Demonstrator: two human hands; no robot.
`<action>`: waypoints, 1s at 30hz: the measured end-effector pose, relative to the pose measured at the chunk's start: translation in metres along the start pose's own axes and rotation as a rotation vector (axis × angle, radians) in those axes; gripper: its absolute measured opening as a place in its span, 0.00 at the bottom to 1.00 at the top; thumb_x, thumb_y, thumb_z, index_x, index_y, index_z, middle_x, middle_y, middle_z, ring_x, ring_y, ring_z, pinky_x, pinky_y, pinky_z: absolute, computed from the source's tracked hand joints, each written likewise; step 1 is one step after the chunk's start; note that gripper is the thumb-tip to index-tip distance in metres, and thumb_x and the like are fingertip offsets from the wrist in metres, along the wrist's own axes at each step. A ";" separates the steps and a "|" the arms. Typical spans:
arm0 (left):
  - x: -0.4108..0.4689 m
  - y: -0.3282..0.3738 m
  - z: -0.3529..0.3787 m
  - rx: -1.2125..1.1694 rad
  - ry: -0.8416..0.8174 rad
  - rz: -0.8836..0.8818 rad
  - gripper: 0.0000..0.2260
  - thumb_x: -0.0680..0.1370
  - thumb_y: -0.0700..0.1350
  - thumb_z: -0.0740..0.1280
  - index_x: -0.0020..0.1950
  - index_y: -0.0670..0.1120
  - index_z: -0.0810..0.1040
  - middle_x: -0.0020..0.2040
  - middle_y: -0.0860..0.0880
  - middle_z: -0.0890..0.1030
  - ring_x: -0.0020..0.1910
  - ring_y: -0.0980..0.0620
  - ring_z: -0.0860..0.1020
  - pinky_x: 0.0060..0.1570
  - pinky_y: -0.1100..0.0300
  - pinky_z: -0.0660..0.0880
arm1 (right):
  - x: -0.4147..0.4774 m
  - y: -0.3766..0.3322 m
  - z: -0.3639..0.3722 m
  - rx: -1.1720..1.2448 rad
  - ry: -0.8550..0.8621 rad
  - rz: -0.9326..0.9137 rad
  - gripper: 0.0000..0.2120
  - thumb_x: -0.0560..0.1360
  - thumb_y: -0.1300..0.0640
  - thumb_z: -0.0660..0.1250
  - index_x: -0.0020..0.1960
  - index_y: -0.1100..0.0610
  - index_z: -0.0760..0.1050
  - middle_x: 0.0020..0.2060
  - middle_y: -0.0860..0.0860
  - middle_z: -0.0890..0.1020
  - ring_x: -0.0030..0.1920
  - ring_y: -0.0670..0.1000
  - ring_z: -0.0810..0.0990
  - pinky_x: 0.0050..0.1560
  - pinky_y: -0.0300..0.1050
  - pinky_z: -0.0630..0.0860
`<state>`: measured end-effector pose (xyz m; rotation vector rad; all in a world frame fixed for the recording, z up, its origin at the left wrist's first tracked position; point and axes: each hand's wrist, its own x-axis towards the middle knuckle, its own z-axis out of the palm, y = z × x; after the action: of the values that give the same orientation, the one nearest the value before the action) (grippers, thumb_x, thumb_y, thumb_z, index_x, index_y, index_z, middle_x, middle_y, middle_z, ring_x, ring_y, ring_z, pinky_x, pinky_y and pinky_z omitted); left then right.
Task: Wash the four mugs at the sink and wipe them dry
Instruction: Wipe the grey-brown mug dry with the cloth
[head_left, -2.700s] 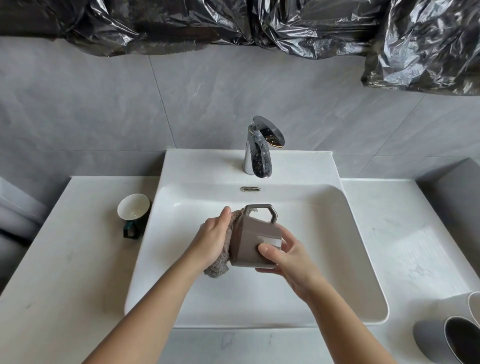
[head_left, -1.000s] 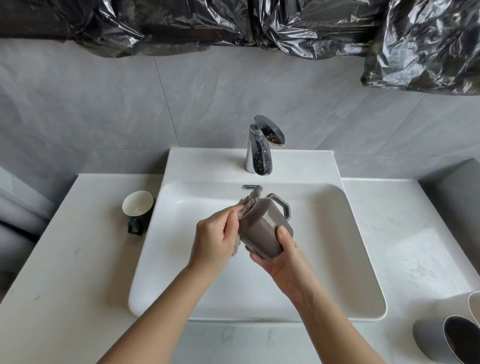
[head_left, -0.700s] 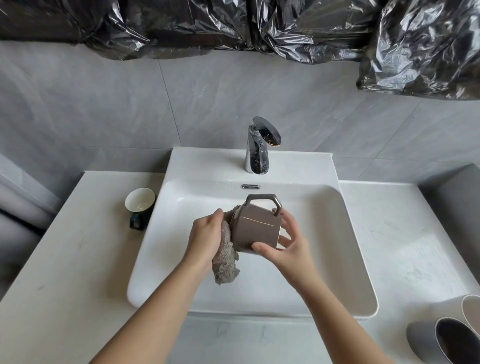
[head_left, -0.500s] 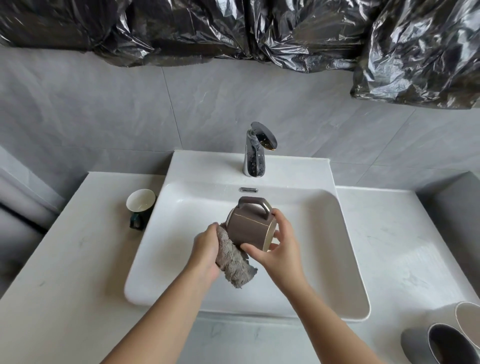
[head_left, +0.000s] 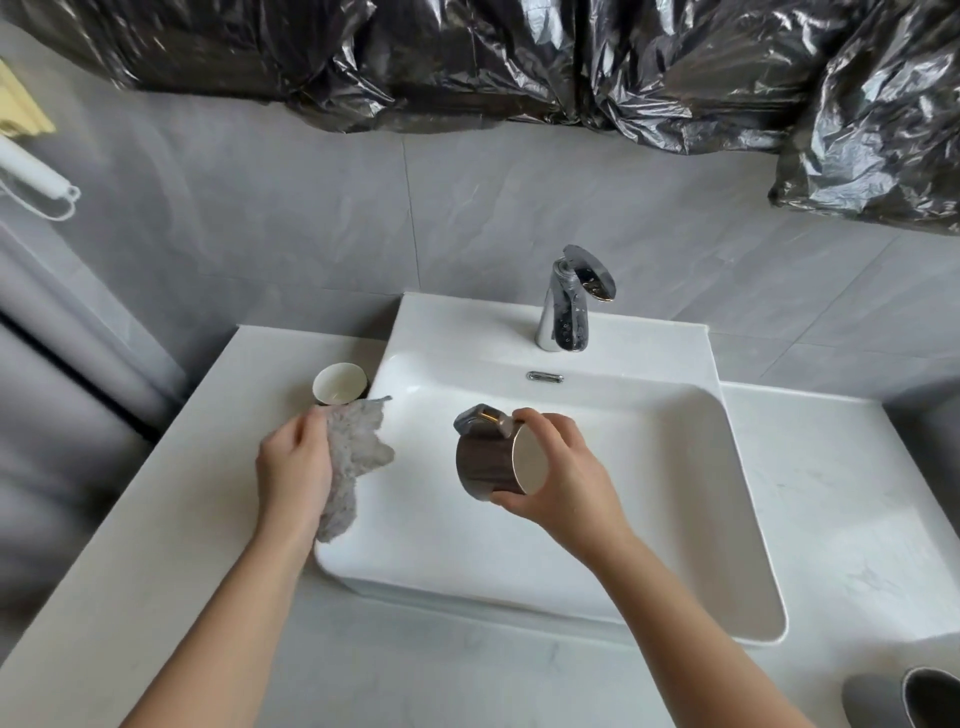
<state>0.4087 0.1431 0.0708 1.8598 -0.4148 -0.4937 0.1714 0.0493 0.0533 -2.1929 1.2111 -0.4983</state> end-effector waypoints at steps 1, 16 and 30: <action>0.005 0.002 -0.012 0.033 0.016 0.043 0.13 0.78 0.48 0.58 0.42 0.47 0.81 0.41 0.51 0.83 0.45 0.46 0.80 0.48 0.52 0.76 | 0.002 -0.006 0.004 -0.023 -0.021 0.002 0.38 0.64 0.45 0.79 0.68 0.39 0.64 0.64 0.40 0.69 0.53 0.48 0.77 0.47 0.43 0.75; 0.066 -0.142 -0.048 0.731 -0.484 0.277 0.14 0.80 0.45 0.64 0.66 0.46 0.75 0.61 0.46 0.74 0.61 0.46 0.74 0.56 0.53 0.72 | 0.019 -0.061 0.047 -0.212 -0.197 0.026 0.39 0.65 0.47 0.77 0.71 0.40 0.63 0.65 0.43 0.69 0.57 0.49 0.75 0.46 0.45 0.76; 0.064 -0.072 -0.045 0.156 -0.377 0.626 0.06 0.75 0.41 0.64 0.50 0.45 0.80 0.51 0.53 0.80 0.52 0.60 0.77 0.53 0.71 0.70 | 0.020 -0.061 0.059 -0.399 -0.274 -0.075 0.39 0.66 0.49 0.75 0.72 0.39 0.61 0.67 0.40 0.67 0.58 0.52 0.75 0.39 0.42 0.68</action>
<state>0.4893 0.1700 0.0072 1.6608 -1.2691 -0.3810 0.2538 0.0761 0.0483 -2.5437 1.1554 0.0260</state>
